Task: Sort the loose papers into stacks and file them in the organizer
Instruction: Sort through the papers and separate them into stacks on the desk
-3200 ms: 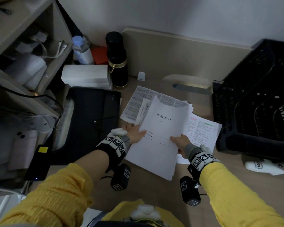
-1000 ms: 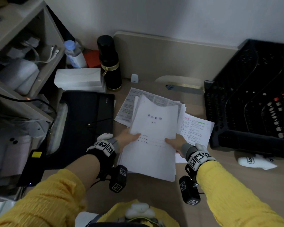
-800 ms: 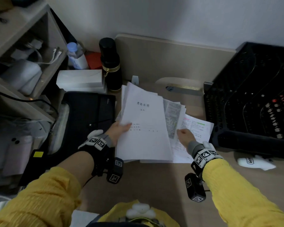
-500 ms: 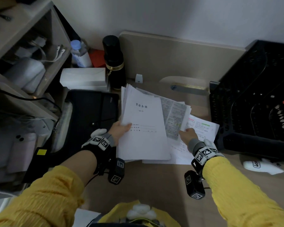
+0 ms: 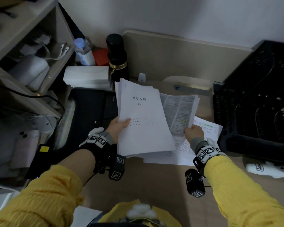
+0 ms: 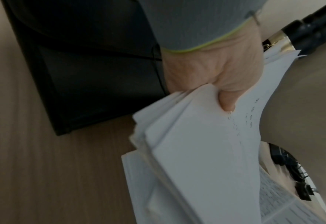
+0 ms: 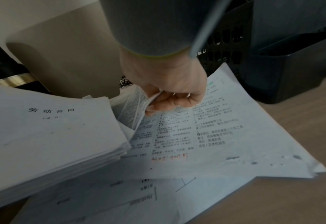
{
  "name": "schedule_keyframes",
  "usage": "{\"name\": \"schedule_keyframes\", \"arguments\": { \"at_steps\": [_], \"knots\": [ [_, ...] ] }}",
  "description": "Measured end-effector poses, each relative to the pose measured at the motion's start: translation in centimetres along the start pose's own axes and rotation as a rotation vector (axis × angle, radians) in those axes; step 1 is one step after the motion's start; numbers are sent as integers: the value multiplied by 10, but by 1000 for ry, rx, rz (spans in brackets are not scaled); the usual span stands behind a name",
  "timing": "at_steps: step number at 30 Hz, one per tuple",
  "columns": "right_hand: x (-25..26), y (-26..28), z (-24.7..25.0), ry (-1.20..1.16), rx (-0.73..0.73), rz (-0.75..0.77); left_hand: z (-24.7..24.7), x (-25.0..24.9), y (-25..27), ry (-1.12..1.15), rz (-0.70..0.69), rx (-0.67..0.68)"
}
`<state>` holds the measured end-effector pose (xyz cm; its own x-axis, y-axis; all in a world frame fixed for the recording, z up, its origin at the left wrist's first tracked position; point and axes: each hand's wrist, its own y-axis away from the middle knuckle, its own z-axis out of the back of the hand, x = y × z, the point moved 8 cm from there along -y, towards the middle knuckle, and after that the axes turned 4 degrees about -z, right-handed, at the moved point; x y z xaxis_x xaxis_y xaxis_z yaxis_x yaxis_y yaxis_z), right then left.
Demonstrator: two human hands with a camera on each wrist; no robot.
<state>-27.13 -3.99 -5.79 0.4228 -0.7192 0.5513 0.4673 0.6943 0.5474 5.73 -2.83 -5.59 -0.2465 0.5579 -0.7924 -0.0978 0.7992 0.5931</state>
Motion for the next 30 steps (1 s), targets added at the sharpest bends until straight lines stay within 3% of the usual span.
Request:
{"name": "schedule_keyframes", "arguments": {
  "at_steps": [15, 30],
  "knots": [
    [7, 55, 73, -106, -363, 155, -6, 3, 22, -84, -92, -100],
    [2, 73, 99, -125, -515, 66, -8, 5, 22, -127, -111, -112]
  ]
}}
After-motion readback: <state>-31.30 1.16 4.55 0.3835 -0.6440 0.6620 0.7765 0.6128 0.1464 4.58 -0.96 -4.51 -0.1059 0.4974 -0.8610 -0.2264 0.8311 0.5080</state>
